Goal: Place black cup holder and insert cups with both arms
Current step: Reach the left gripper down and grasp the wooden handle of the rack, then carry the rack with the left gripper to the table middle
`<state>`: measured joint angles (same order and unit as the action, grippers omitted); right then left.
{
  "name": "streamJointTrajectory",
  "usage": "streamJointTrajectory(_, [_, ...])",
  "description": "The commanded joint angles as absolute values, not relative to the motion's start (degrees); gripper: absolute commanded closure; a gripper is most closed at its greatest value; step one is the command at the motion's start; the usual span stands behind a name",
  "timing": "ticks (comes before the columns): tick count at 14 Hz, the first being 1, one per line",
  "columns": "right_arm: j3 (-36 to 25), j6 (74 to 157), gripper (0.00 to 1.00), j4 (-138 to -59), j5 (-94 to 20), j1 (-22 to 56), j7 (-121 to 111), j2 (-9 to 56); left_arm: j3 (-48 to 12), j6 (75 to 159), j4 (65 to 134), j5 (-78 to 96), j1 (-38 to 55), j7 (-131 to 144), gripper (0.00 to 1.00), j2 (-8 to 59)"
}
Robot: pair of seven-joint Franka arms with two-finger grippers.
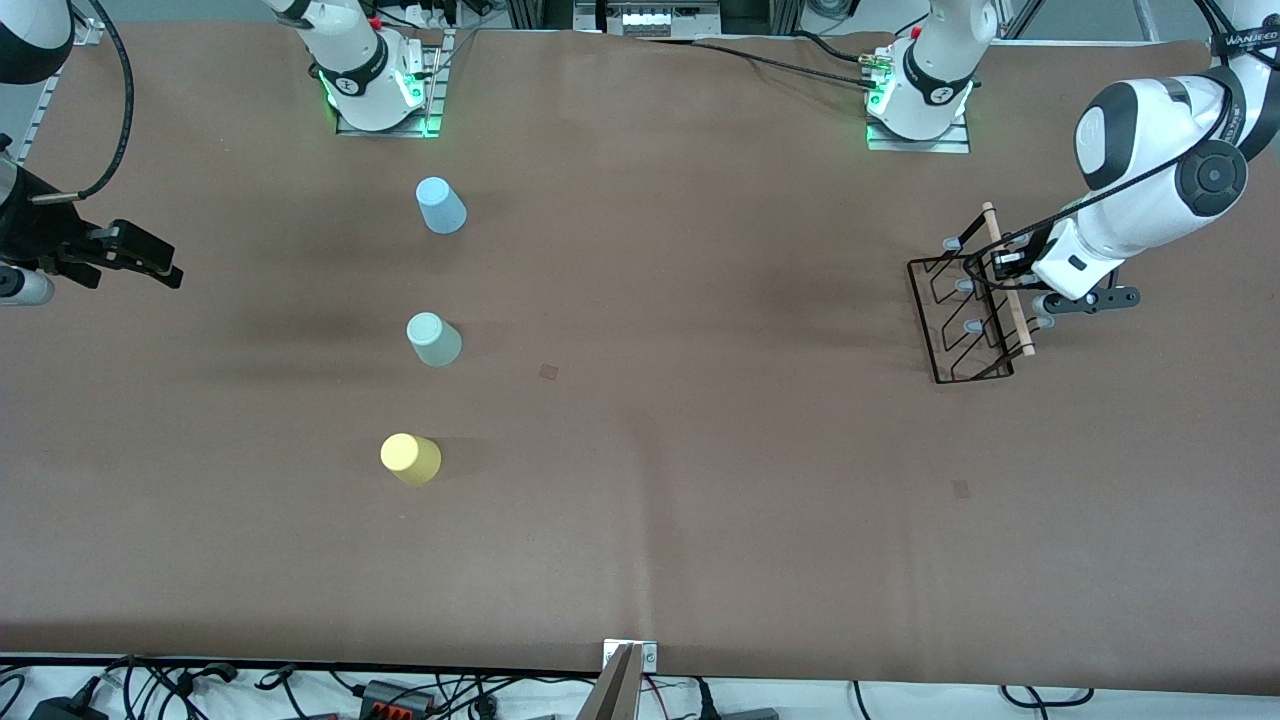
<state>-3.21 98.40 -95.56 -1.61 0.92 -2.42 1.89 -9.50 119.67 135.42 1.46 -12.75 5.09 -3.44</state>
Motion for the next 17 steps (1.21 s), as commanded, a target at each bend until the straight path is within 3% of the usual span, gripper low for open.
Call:
streamJointTrajectory(1, [-2.72, 98.44, 0.0, -96.5, -0.79, 0.62, -3.08, 1.05, -14.56, 112.71, 131.25, 5.43, -12.39, 10.97, 0.99, -5.19])
streamJointTrajectory(5, [-2.81, 98.44, 0.0, -96.42, -0.79, 0.53, -2.99, 1.14, -25.55, 101.1, 115.35, 7.65, -12.3, 17.38, 1.0, -2.64])
streamJointTrajectory(8, [-2.81, 98.44, 0.0, -96.42, -0.79, 0.44, -2.99, 1.58, -33.81, 100.19, 107.43, 7.99, -12.04, 23.19, 1.0, 2.0])
streamJointTrajectory(11, [-2.81, 98.52, 0.0, -96.07, -0.88, 0.44, -2.9, 2.63, -41.64, 100.54, 98.29, 8.62, -9.77, 36.86, 1.0, 11.4])
streamJointTrajectory(14, [-2.72, 98.79, 0.0, -96.06, -0.79, 0.79, -2.81, 3.69, -42.1, 103.0, 92.31, 7.74, -1.52, 43.85, 1.0, 19.05])
streamJointTrajectory(17, [-2.64, 98.44, 0.0, -96.06, -1.4, 2.36, -2.11, 7.02, -41.84, 109.57, 91.32, 3.44, 4.12, 50.25, 1.0, 24.24])
